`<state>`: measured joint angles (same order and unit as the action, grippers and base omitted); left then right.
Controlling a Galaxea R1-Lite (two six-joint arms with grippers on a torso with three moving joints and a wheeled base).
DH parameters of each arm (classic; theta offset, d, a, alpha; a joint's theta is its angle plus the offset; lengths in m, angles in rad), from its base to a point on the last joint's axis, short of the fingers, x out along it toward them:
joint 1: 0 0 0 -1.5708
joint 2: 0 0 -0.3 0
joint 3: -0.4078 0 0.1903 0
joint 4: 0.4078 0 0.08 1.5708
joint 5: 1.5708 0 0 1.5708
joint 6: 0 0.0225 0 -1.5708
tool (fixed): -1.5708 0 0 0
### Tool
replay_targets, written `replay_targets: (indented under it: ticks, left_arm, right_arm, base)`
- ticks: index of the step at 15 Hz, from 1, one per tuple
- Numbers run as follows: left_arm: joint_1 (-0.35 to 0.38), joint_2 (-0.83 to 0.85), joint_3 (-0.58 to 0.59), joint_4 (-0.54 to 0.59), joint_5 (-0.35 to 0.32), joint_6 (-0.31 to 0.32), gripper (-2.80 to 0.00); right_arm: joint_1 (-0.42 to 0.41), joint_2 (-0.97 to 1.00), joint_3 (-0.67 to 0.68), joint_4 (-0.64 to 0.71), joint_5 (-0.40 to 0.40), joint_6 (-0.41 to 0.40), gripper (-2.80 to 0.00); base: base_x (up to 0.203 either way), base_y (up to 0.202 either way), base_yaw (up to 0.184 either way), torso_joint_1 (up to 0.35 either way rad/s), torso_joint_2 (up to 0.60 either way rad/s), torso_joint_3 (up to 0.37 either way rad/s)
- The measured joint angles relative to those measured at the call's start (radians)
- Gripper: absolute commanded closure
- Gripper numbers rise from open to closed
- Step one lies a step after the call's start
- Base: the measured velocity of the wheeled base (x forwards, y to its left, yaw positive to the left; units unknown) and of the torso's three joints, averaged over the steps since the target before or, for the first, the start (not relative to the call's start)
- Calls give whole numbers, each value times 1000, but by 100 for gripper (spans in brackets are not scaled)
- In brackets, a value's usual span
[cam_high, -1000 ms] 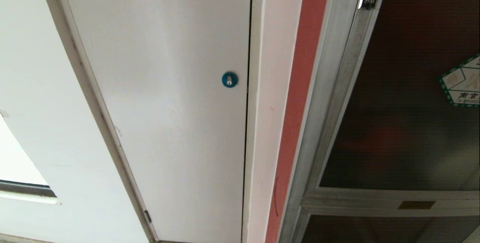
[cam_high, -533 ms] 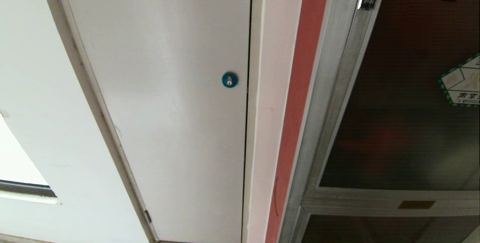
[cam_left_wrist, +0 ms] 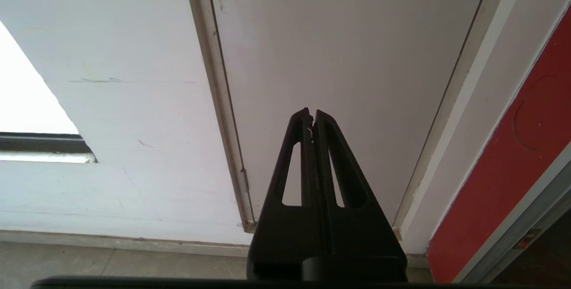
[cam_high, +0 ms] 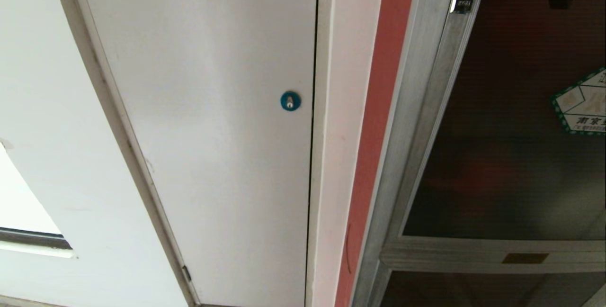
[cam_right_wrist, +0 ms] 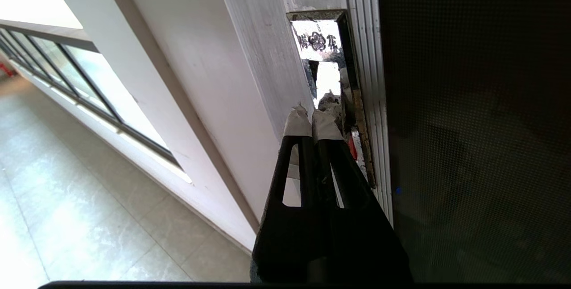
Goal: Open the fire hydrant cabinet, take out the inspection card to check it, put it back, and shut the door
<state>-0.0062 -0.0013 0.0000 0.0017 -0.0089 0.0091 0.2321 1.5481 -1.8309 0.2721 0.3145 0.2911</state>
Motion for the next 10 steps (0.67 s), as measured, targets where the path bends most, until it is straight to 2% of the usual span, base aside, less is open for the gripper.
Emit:
replay_targets:
  ticks: [10]
  left_arm:
    - [0,0,0,0,0,0,0]
  right_arm:
    - [-21,30,12,-9,3,2,0]
  base:
    - [0,0,0,0,0,0]
